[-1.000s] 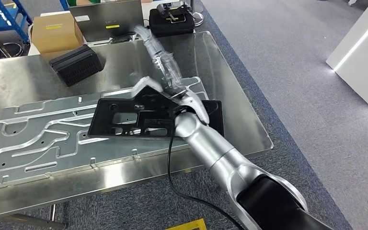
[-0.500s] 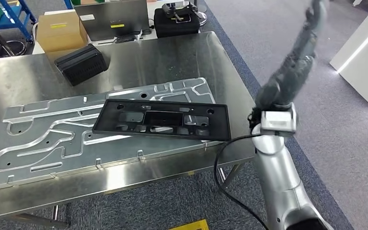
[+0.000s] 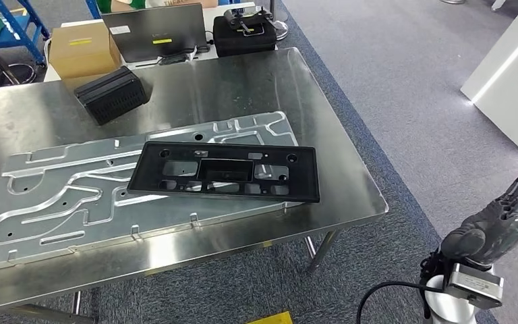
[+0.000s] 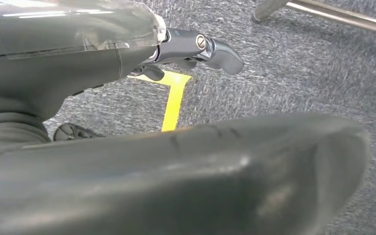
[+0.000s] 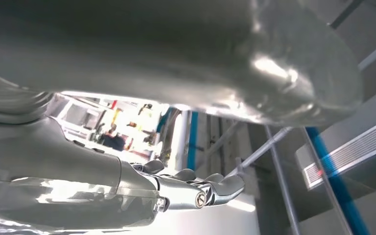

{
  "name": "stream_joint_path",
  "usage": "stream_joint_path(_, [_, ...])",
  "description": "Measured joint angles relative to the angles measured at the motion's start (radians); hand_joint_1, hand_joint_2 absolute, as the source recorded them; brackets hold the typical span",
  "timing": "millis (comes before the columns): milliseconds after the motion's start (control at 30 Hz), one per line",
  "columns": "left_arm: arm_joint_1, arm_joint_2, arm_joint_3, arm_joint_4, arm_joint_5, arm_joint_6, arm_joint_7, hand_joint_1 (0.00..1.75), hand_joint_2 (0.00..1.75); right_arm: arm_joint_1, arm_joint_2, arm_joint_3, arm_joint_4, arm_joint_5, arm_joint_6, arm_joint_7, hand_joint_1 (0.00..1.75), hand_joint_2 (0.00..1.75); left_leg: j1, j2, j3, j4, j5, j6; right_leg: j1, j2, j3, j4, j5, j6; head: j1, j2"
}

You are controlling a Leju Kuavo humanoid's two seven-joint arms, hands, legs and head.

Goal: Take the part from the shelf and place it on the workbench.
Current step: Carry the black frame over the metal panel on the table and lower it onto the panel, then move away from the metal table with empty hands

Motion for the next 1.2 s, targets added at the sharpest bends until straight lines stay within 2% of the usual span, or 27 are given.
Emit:
stream_joint_path(100, [0.001, 0.000, 0.004, 0.000, -0.017, 0.003, 0.003, 0.00, 0.00, 0.077, 0.009, -0.034, -0.001, -0.061, 0.096, 0.001, 0.00, 0.00, 0.003, -0.001, -0.005, -0.007, 0.018, 0.019, -0.002, 0.001, -0.002, 0.004, -0.005, 0.018, 0.000, 0.000])
stream_joint_path(167, [0.002, 0.000, 0.006, 0.000, -0.024, 0.005, 0.004, 0.00, 0.00, 0.130, 0.031, -0.069, -0.001, -0.140, 0.207, 0.001, 0.00, 0.00, 0.006, 0.001, -0.016, -0.012, 0.034, 0.031, -0.007, 0.004, -0.030, 0.071, -0.068, 0.028, 0.000, 0.000])
stream_joint_path(233, [0.004, 0.000, 0.007, 0.000, -0.030, 0.006, 0.005, 0.00, 0.00, 0.169, 0.058, -0.108, 0.002, -0.198, 0.305, 0.002, 0.00, 0.00, 0.004, 0.001, -0.036, -0.011, 0.047, 0.035, -0.012, 0.005, -0.077, 0.203, -0.158, 0.037, 0.000, 0.000])
stream_joint_path(267, [0.005, 0.000, 0.009, 0.000, -0.032, 0.006, 0.005, 0.00, 0.00, 0.181, 0.072, -0.129, 0.006, -0.208, 0.345, 0.002, 0.00, 0.00, 0.002, -0.001, -0.046, -0.010, 0.053, 0.034, -0.013, 0.005, -0.092, 0.258, -0.186, 0.039, 0.000, 0.000])
stream_joint_path(300, [0.007, 0.000, 0.011, 0.000, -0.034, 0.006, 0.005, 0.00, 0.00, 0.190, 0.085, -0.146, 0.011, -0.200, 0.371, 0.002, 0.00, 0.00, 0.002, -0.004, -0.056, -0.009, 0.059, 0.032, -0.015, 0.005, -0.091, 0.283, -0.195, 0.040, 0.000, 0.000])
stream_joint_path(333, [0.007, 0.000, 0.014, 0.000, -0.036, 0.007, 0.005, 0.00, 0.00, 0.196, 0.098, -0.164, 0.017, -0.184, 0.391, 0.002, 0.00, 0.00, 0.002, -0.009, -0.066, -0.008, 0.066, 0.029, -0.016, 0.006, -0.067, 0.265, -0.185, 0.039, 0.000, 0.000])
stream_joint_path(367, [0.007, -0.001, 0.018, 0.000, -0.039, 0.008, 0.005, 0.00, 0.00, 0.200, 0.109, -0.177, 0.023, -0.167, 0.401, 0.002, 0.00, 0.00, 0.002, -0.015, -0.075, -0.007, 0.073, 0.026, -0.017, 0.010, -0.024, 0.210, -0.163, 0.037, 0.000, 0.000])
stream_joint_path(433, [0.004, -0.002, 0.022, 0.000, -0.043, 0.012, 0.005, 0.00, 0.00, 0.202, 0.124, -0.198, 0.035, -0.139, 0.412, 0.002, 0.00, 0.00, 0.002, -0.031, -0.089, -0.006, 0.089, 0.018, -0.016, 0.044, 0.086, 0.055, -0.124, 0.027, 0.000, 0.000])
stream_joint_path(467, [0.003, -0.003, 0.023, 0.000, -0.045, 0.013, 0.006, 0.00, 0.00, 0.203, 0.130, -0.206, 0.039, -0.132, 0.415, 0.001, 0.00, 0.00, 0.001, -0.039, -0.093, -0.007, 0.097, 0.013, -0.014, 0.062, 0.122, 0.004, -0.113, 0.021, 0.000, 0.000])
stream_joint_path(500, [0.002, -0.003, 0.023, 0.000, -0.046, 0.014, 0.007, 0.00, 0.00, 0.204, 0.135, -0.213, 0.043, -0.128, 0.419, 0.001, 0.00, 0.00, 0.001, -0.048, -0.096, -0.007, 0.105, 0.007, -0.011, 0.075, 0.139, -0.025, -0.110, 0.016, 0.000, 0.000])
stream_joint_path(567, [0.004, -0.003, 0.024, -0.001, -0.049, 0.016, 0.009, 0.00, 0.00, 0.206, 0.145, -0.225, 0.051, -0.130, 0.426, 0.000, 0.00, 0.00, 0.001, -0.065, -0.101, -0.011, 0.121, -0.005, -0.009, 0.066, 0.133, -0.030, -0.100, 0.007, 0.000, 0.000])
stream_joint_path(600, [0.006, -0.004, 0.024, -0.001, -0.051, 0.016, 0.010, 0.00, 0.00, 0.205, 0.151, -0.229, 0.055, -0.133, 0.430, 0.000, 0.00, 0.00, 0.002, -0.065, -0.108, -0.007, 0.119, -0.010, -0.010, 0.056, 0.127, -0.033, -0.093, 0.000, 0.000, 0.000])
stream_joint_path(633, [0.009, -0.004, 0.024, -0.001, -0.053, 0.016, 0.011, 0.00, 0.00, 0.204, 0.157, -0.234, 0.059, -0.136, 0.435, 0.000, 0.00, 0.00, 0.002, -0.056, -0.118, 0.007, 0.099, -0.014, -0.012, 0.046, 0.118, -0.034, -0.083, -0.009, 0.000, 0.000])
stream_joint_path(667, [0.010, -0.004, 0.025, -0.001, -0.056, 0.016, 0.011, 0.00, 0.00, 0.205, 0.164, -0.239, 0.063, -0.138, 0.439, 0.001, 0.00, 0.00, 0.003, -0.042, -0.131, 0.040, 0.062, -0.017, -0.013, 0.036, 0.107, -0.036, -0.073, -0.016, 0.000, 0.000])
stream_joint_path(733, [0.009, -0.005, 0.025, -0.001, -0.060, 0.015, 0.012, 0.00, 0.00, 0.207, 0.176, -0.254, 0.077, -0.138, 0.445, 0.005, 0.00, 0.00, 0.005, -0.012, -0.162, 0.157, -0.041, -0.022, -0.011, 0.021, 0.084, -0.036, -0.055, -0.023, 0.000, 0.000])
stream_joint_path(767, [0.007, -0.005, 0.025, -0.001, -0.062, 0.015, 0.012, 0.00, 0.00, 0.207, 0.183, -0.265, 0.090, -0.135, 0.447, 0.007, 0.00, 0.00, 0.007, -0.006, -0.173, 0.221, -0.075, -0.025, -0.009, 0.014, 0.071, -0.034, -0.046, -0.023, 0.000, 0.000])
stream_joint_path(800, [0.006, -0.005, 0.025, -0.001, -0.064, 0.015, 0.012, 0.00, 0.00, 0.207, 0.190, -0.277, 0.106, -0.129, 0.450, 0.011, 0.00, 0.00, 0.007, -0.004, -0.173, 0.265, -0.087, -0.028, -0.008, 0.008, 0.057, -0.032, -0.037, -0.023, 0.000, 0.000])
stream_joint_path(833, [0.007, -0.005, 0.025, -0.001, -0.065, 0.015, 0.012, 0.00, 0.00, 0.206, 0.199, -0.292, 0.125, -0.119, 0.454, 0.013, 0.00, 0.00, 0.007, -0.002, -0.157, 0.278, -0.076, -0.029, -0.008, 0.003, 0.044, -0.028, -0.029, -0.021, 0.000, 0.000])
stream_joint_path(867, [0.007, -0.005, 0.025, -0.001, -0.065, 0.015, 0.012, 0.00, 0.00, 0.205, 0.208, -0.308, 0.147, -0.107, 0.457, 0.017, 0.00, 0.00, 0.007, -0.002, -0.123, 0.252, -0.051, -0.030, -0.008, -0.001, 0.031, -0.024, -0.022, -0.019, 0.000, 0.000])
stream_joint_path(900, [0.007, -0.005, 0.026, -0.001, -0.066, 0.015, 0.013, 0.00, 0.00, 0.202, 0.218, -0.326, 0.169, -0.089, 0.458, 0.020, 0.00, 0.00, 0.007, -0.001, -0.072, 0.193, -0.027, -0.028, -0.008, -0.003, 0.019, -0.018, -0.017, -0.016, 0.000, 0.000])
stream_joint_path(967, [0.005, -0.005, 0.028, -0.001, -0.068, 0.016, 0.013, 0.00, 0.00, 0.191, 0.238, -0.373, 0.228, -0.036, 0.454, 0.022, 0.00, 0.00, 0.004, -0.001, 0.032, 0.048, -0.020, -0.020, -0.006, -0.006, 0.001, -0.006, -0.008, -0.007, 0.000, 0.000])
stream_joint_path(1000, [0.004, -0.005, 0.030, -0.001, -0.070, 0.015, 0.012, 0.00, 0.00, 0.181, 0.248, -0.402, 0.266, 0.002, 0.446, 0.022, 0.00, 0.00, 0.001, -0.001, 0.060, 0.001, -0.027, -0.015, -0.005, -0.007, -0.003, -0.003, -0.002, -0.002, 0.000, 0.000])
stream_joint_path(1033, [0.004, -0.005, 0.032, -0.001, -0.072, 0.015, 0.012, 0.00, 0.00, 0.170, 0.256, -0.435, 0.310, 0.042, 0.436, 0.020, 0.00, 0.00, -0.002, -0.001, 0.069, -0.021, -0.035, -0.008, -0.005, -0.008, -0.006, -0.002, 0.005, 0.004, 0.000, 0.000])
stream_joint_path(1100, [0.005, -0.006, 0.038, -0.002, -0.076, 0.014, 0.012, 0.00, 0.00, 0.149, 0.264, -0.502, 0.408, 0.119, 0.407, 0.017, 0.00, 0.00, 0.000, 0.001, 0.058, -0.026, -0.024, 0.007, -0.006, -0.007, -0.008, -0.001, 0.014, 0.017, 0.000, 0.000])
stream_joint_path(1133, [0.005, -0.007, 0.042, -0.002, -0.077, 0.013, 0.012, 0.00, 0.00, 0.138, 0.264, -0.538, 0.464, 0.153, 0.392, 0.016, 0.00, 0.00, 0.002, 0.003, 0.051, -0.028, -0.014, 0.016, -0.007, -0.004, -0.014, 0.008, 0.001, 0.022, 0.000, 0.000])
stream_joint_path(1167, [0.004, -0.007, 0.045, -0.002, -0.079, 0.012, 0.012, 0.00, 0.00, 0.126, 0.263, -0.578, 0.522, 0.183, 0.375, 0.016, 0.00, 0.00, 0.004, 0.005, 0.042, -0.031, -0.004, 0.024, -0.008, -0.001, -0.024, 0.033, -0.029, 0.028, 0.000, 0.000])
stream_joint_path(1200, [0.004, -0.008, 0.047, -0.002, -0.080, 0.011, 0.012, 0.00, 0.00, 0.114, 0.260, -0.621, 0.589, 0.213, 0.355, 0.016, 0.00, 0.00, 0.004, 0.007, 0.031, -0.032, 0.007, 0.031, -0.011, 0.001, -0.040, 0.080, -0.075, 0.033, 0.000, 0.000])
